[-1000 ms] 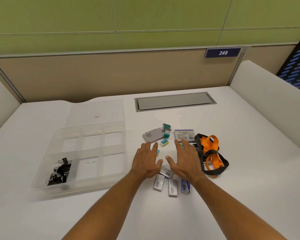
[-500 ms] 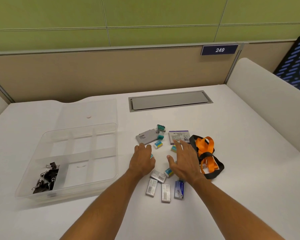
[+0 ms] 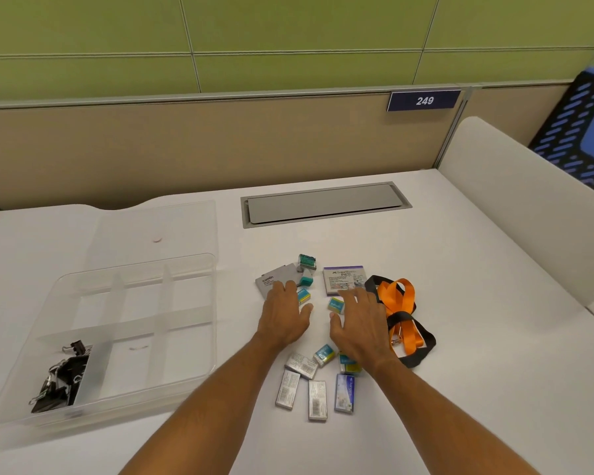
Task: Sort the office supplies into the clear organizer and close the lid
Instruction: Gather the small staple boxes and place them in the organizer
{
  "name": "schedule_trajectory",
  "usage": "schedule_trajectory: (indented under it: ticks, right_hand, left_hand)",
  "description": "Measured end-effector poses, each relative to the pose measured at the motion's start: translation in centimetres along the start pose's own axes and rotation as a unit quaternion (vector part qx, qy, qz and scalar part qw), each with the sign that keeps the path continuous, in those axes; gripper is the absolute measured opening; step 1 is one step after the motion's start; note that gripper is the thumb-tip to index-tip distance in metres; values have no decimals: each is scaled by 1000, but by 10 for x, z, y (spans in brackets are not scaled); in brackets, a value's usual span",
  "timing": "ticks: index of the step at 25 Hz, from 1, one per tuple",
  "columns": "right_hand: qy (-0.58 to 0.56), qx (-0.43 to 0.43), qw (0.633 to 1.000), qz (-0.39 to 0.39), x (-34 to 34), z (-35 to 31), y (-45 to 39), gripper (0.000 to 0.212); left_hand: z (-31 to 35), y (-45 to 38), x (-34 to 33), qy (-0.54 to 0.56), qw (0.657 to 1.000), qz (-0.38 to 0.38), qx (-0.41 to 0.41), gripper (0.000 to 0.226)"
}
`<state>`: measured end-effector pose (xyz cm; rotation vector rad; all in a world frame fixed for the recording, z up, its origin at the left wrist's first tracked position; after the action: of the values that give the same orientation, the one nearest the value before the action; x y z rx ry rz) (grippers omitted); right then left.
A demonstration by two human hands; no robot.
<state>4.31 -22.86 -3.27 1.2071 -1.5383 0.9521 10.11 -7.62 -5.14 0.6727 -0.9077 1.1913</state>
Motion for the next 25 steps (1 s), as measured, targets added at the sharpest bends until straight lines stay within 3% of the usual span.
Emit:
schedule_trajectory:
  ticks: [4, 10, 18, 22, 25]
  right_hand:
    - [25, 6, 1000, -9, -3, 0, -7, 44]
    - [27, 0, 999, -39, -4, -7, -18, 47]
    - [-164, -5, 986, -16, 15, -8, -11, 46]
    - [-228, -22, 973, 5, 22, 3, -5, 20]
    - [-234, -43, 971, -6, 23, 9, 2, 14]
  left_hand:
    - [-1, -5, -8, -34, 999, -21, 24, 40]
    - [-15, 3, 3, -17, 999, -30, 31, 42]
    - [-13, 14, 27, 3, 1000, -14, 1, 33]
    - [-8, 21, 30, 23, 999, -12, -18, 28]
    - [-5, 28, 30, 26, 999, -13, -38, 28]
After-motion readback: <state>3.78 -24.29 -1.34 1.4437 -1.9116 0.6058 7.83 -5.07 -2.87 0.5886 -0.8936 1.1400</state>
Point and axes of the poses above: each hand's wrist, its own y-axis away from the middle knuckle, its own x-axis out of the back of the hand, z = x × y, the point moved 3 cm from there along -y, towards the middle knuckle, and after that the axes turned 3 degrees about -x, right-handed, at the moved point
